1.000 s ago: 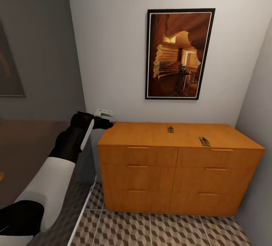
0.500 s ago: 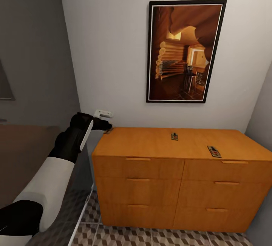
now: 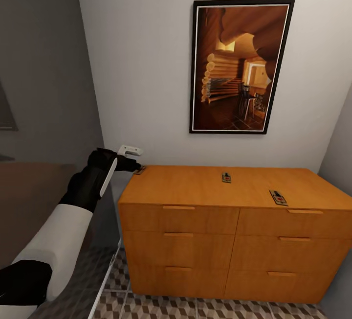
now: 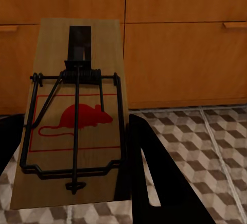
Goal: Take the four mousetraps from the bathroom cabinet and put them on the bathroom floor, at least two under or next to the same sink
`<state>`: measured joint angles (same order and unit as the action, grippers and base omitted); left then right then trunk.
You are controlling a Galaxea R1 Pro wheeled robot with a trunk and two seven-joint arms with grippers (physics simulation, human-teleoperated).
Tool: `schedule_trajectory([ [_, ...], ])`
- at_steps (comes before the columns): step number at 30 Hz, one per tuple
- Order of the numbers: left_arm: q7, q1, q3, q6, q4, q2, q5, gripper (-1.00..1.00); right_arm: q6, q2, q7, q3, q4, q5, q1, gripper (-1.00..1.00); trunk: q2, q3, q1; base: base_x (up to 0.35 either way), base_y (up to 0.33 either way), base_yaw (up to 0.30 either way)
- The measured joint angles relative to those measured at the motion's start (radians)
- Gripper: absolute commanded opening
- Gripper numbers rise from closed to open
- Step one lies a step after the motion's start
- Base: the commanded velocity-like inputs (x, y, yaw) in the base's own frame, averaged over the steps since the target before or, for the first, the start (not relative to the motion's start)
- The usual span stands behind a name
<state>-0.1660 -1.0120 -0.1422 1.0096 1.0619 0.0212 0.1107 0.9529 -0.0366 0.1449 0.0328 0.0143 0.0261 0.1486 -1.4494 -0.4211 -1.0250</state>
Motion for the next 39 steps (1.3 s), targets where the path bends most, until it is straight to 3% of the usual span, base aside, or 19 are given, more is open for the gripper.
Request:
schedule_trajectory([
  [22, 0.000, 0.000, 0.000, 0.000, -0.007, 0.004, 0.000, 1.00, 0.000, 0.000, 0.000, 0.000, 0.000, 0.000, 0.000, -1.00, 0.000, -0.025, 0.000, 0.006, 0.000, 0.000],
  [39, -0.002, 0.000, 0.000, 0.000, -0.010, 0.004, 0.000, 1.00, 0.000, 0.000, 0.000, 0.000, 0.000, 0.000, 0.000, -1.00, 0.000, -0.027, 0.000, 0.251, 0.000, 0.000],
])
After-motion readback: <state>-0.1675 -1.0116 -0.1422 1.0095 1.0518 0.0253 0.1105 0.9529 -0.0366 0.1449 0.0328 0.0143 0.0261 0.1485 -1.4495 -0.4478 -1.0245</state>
